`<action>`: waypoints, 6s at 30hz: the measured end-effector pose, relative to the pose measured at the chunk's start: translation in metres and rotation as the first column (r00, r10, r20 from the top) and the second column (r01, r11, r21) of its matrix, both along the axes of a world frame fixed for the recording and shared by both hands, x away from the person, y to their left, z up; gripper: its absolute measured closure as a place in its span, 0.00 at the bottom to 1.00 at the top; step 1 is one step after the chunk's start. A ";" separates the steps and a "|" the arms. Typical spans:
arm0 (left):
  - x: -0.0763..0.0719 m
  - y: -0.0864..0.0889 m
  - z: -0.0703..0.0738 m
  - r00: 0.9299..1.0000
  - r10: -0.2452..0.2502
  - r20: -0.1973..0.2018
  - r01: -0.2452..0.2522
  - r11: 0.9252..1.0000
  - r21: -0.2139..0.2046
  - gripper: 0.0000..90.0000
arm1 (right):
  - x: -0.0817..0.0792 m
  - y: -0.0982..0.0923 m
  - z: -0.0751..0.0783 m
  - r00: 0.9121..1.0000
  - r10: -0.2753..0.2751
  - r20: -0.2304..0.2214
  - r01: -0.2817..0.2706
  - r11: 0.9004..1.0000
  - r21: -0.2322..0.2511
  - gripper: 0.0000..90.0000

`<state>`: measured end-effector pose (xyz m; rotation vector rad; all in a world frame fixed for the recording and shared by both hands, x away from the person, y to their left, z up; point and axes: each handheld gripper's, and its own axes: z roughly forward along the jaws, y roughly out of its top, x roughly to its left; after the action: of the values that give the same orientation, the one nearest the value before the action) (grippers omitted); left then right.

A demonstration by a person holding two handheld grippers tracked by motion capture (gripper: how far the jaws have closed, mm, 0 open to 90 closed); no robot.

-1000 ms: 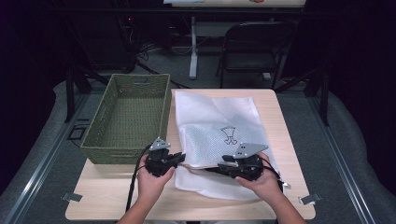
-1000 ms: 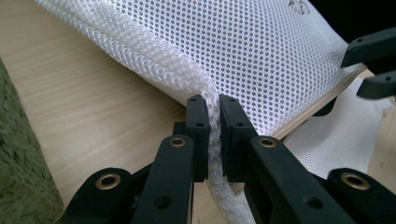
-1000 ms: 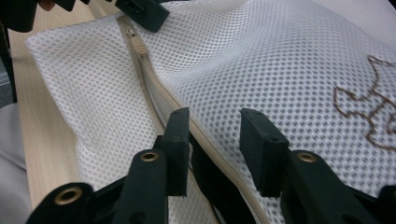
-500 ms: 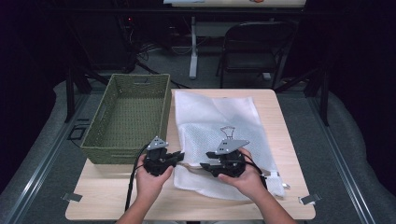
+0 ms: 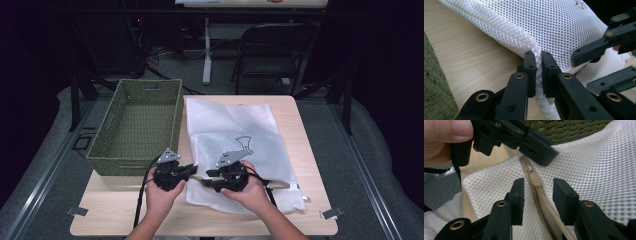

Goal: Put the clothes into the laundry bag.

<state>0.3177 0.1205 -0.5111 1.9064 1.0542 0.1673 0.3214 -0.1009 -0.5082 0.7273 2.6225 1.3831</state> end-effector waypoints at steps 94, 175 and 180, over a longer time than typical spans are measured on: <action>-0.030 0.032 -0.006 0.999 0.039 -0.022 -0.039 0.999 -0.003 0.66 | -0.004 0.019 -0.018 0.998 0.021 -0.055 -0.020 1.000 0.017 0.97; -0.005 0.009 -0.043 0.985 -0.078 -0.155 0.066 0.994 -0.083 0.55 | -0.007 -0.012 -0.027 0.998 -0.042 -0.053 0.038 0.996 -0.077 0.97; -0.007 0.007 -0.040 0.987 -0.073 -0.144 0.060 0.994 -0.087 0.62 | -0.006 -0.011 -0.029 0.997 -0.050 -0.054 0.046 0.996 -0.073 0.97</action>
<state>0.3111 0.1278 -0.5514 1.8991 1.0762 -0.0549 0.3150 -0.1123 -0.5370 0.8257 2.6625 1.2675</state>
